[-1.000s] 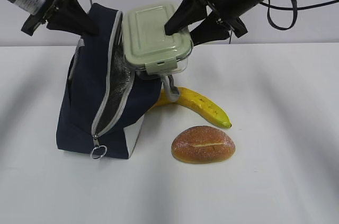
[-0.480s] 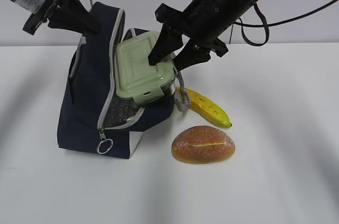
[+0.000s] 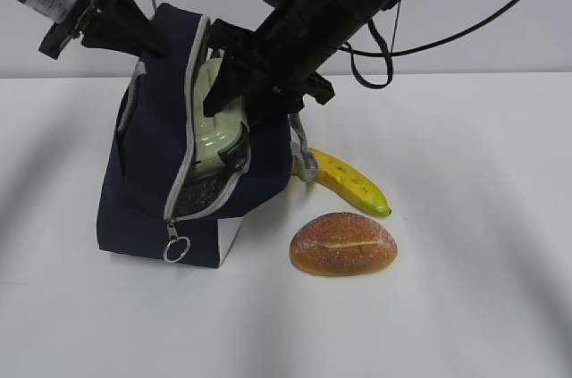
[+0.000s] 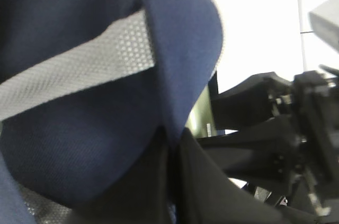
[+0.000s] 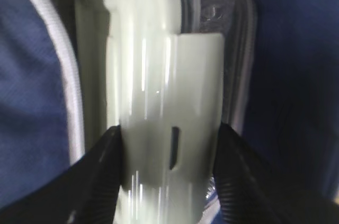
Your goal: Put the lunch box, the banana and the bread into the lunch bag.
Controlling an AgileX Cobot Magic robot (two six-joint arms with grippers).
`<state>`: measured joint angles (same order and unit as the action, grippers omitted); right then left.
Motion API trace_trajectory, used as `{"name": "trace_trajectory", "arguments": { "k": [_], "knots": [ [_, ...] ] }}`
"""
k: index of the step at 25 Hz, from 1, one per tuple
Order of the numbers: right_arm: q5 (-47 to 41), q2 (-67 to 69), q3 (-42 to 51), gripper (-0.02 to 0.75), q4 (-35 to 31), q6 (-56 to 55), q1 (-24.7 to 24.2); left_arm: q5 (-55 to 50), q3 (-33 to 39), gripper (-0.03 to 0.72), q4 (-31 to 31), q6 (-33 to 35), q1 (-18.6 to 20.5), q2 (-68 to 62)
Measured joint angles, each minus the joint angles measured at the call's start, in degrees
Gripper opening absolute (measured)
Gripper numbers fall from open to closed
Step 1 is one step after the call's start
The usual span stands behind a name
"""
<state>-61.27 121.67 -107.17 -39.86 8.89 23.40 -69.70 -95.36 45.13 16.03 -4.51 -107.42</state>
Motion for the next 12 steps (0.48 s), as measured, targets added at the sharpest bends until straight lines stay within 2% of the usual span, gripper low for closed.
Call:
{"name": "trace_trajectory", "arguments": {
  "k": [12],
  "knots": [
    [6.9,4.5,-0.2,0.368,-1.9,-2.4,2.8,0.0,0.0,-0.001,0.1,0.0,0.0,0.0]
  ]
}}
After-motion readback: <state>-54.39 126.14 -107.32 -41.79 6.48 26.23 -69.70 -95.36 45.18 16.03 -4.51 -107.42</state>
